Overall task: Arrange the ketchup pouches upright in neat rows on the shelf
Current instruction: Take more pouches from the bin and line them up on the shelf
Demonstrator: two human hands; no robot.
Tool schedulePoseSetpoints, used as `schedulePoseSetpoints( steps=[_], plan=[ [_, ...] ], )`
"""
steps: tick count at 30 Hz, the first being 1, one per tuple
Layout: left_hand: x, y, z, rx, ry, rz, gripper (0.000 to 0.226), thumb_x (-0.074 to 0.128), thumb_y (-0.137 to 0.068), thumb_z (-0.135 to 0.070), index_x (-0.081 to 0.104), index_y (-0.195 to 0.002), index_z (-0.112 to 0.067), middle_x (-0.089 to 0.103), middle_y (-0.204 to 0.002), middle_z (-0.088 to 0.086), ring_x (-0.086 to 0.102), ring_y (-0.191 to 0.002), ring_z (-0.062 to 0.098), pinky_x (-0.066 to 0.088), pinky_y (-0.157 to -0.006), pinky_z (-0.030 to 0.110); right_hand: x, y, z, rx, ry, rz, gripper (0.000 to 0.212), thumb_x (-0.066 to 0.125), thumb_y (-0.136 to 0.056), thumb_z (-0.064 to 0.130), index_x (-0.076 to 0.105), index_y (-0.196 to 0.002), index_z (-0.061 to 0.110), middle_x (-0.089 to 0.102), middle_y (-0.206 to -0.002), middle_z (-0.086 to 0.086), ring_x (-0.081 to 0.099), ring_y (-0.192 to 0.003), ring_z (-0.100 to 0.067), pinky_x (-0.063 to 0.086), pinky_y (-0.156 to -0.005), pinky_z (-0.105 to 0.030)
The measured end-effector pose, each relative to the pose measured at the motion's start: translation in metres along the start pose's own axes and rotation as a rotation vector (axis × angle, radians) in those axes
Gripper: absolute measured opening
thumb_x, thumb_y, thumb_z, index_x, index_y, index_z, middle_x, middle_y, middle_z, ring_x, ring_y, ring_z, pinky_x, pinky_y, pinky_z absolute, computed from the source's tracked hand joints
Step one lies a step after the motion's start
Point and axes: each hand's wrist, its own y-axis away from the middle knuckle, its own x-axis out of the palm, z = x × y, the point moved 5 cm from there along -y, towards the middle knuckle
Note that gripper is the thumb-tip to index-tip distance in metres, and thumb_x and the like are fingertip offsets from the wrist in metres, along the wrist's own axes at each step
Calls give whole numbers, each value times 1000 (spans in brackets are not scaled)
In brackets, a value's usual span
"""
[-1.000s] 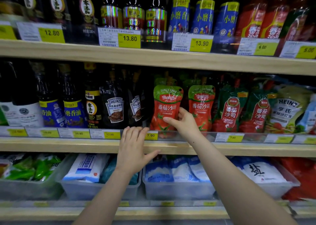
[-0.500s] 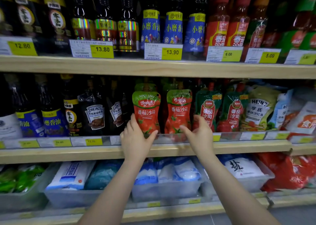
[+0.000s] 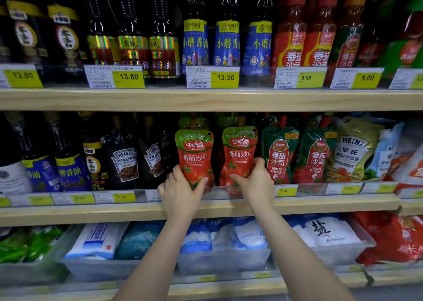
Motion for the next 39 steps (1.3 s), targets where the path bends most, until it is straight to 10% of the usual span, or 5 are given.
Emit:
schedulePoseSetpoints(
  steps=[21,30,39],
  plan=[
    [-1,1,-1,24,100,-40,93,57,-79,-62,26,-143,-2,51,-132,17,46,-122,30,28,-101,42,1,2,0,-87,-32,-15,80,76,-65,51,37,-129,20,58,-124,-1,60,-106,-22,51,-77,-36],
    [9,65,-104,435,458,6,61,59,-86,-42,38,-137,-15,44,-136,4,33,-127,12,31,-103,28,-82,11,-75,-163,-104,-144,66,75,-72,40,45,-126,15,53,-124,-3,51,-113,-19,38,-83,-24],
    [62,61,-193,161,402,-19,83,67,-84,-30,18,-144,-2,32,-143,21,29,-134,32,31,-107,40,-133,-51,-119,-114,-51,-178,87,79,-68,37,34,-135,5,50,-129,-15,43,-122,-29,40,-101,-43]
  ],
)
